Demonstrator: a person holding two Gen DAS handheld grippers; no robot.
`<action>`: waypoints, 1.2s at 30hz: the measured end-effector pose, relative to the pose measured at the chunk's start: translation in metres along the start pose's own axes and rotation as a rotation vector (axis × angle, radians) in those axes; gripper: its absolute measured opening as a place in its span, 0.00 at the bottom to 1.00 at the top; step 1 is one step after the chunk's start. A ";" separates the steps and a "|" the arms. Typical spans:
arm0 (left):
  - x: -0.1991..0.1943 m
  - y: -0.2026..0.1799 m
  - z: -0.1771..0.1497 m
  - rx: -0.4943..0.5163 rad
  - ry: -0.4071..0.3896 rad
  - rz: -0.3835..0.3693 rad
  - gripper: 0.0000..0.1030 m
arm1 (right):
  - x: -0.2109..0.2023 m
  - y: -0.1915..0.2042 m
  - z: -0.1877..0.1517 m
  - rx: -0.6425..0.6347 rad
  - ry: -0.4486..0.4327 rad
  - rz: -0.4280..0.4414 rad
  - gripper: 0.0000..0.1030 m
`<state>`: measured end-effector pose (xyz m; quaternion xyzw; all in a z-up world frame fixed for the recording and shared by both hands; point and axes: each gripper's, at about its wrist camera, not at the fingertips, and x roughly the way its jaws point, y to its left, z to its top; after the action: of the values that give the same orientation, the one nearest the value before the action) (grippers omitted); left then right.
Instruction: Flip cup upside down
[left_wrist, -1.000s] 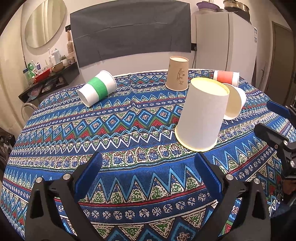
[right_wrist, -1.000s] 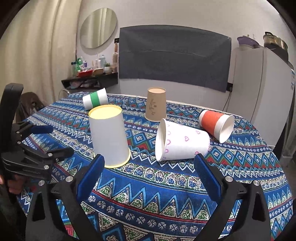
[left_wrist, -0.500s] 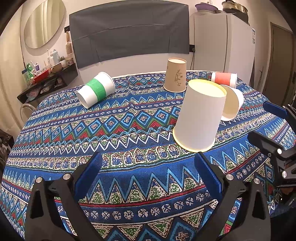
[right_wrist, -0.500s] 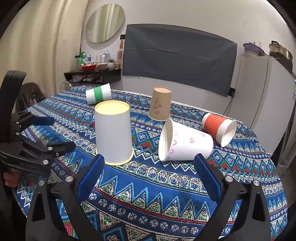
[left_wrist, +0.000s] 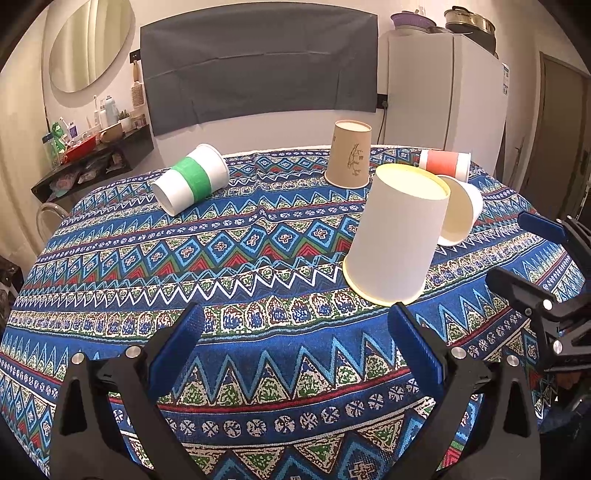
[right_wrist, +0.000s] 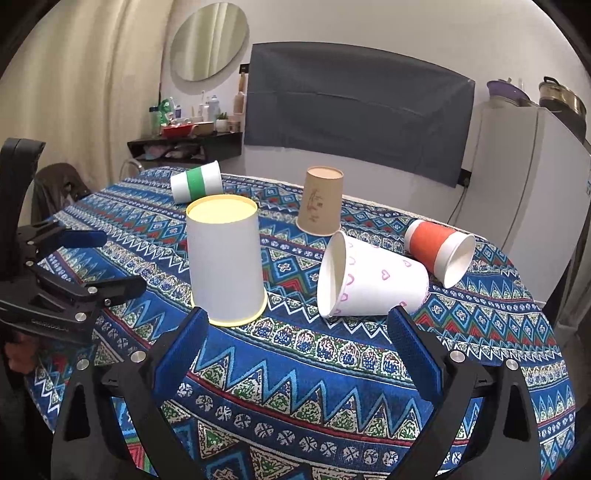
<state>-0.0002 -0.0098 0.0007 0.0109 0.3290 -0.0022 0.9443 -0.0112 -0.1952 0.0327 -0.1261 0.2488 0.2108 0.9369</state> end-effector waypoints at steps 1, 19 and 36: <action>0.000 0.000 0.000 0.004 0.001 -0.005 0.94 | 0.000 -0.001 0.000 0.004 -0.002 0.000 0.91; -0.002 -0.004 -0.001 0.023 -0.008 -0.012 0.94 | 0.003 -0.008 -0.001 0.041 0.018 0.014 0.91; -0.003 -0.005 -0.001 0.026 -0.016 -0.014 0.94 | 0.003 -0.005 0.000 0.034 0.018 0.013 0.91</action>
<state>-0.0033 -0.0147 0.0021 0.0208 0.3215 -0.0132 0.9466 -0.0066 -0.1989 0.0323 -0.1103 0.2616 0.2112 0.9353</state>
